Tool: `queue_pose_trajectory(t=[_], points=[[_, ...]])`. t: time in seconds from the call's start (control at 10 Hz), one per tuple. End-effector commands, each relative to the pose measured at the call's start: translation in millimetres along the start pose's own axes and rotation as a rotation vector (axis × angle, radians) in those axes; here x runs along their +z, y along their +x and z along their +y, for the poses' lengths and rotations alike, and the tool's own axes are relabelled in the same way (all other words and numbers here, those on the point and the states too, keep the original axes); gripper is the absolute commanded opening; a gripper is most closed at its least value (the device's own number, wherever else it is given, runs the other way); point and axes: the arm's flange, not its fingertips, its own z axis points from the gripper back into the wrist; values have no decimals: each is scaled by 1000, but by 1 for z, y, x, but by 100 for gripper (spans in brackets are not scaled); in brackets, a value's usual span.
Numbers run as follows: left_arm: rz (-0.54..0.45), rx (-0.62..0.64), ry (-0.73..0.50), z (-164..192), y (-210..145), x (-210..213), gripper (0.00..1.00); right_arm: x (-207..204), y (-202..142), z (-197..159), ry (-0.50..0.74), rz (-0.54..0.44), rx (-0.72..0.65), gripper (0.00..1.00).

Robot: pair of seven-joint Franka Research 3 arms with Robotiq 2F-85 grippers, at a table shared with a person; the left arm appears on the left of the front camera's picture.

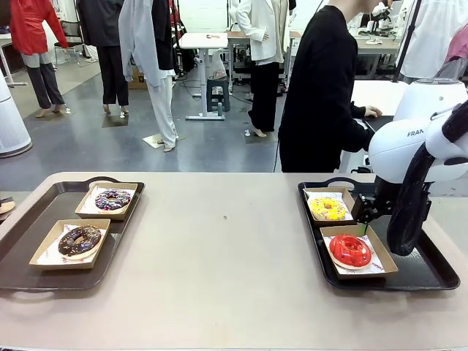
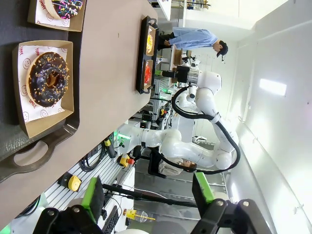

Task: Individually package the donuts and arrange them on the tray.
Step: Place the picked Paper togo box on the Handle tray.

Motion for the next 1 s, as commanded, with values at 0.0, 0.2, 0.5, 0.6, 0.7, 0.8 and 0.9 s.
queue_pose_trajectory(t=[0.0,0.2,0.5,0.6,0.7,0.8,0.9], points=[[-11,7,2,-1,-2,-1,96,0,0,0,0,0,0,100],[-11,7,2,-1,-2,-1,96,0,0,0,0,0,0,100],[-11,7,2,-1,-2,-1,96,0,0,0,0,0,0,100],[-11,7,2,-1,-2,-1,96,0,0,0,0,0,0,100],[-11,7,2,-1,-2,-1,96,0,0,0,0,0,0,100],[-11,7,2,-1,-2,-1,96,0,0,0,0,0,0,100],[-11,7,2,-1,-2,-1,96,0,0,0,0,0,0,100]])
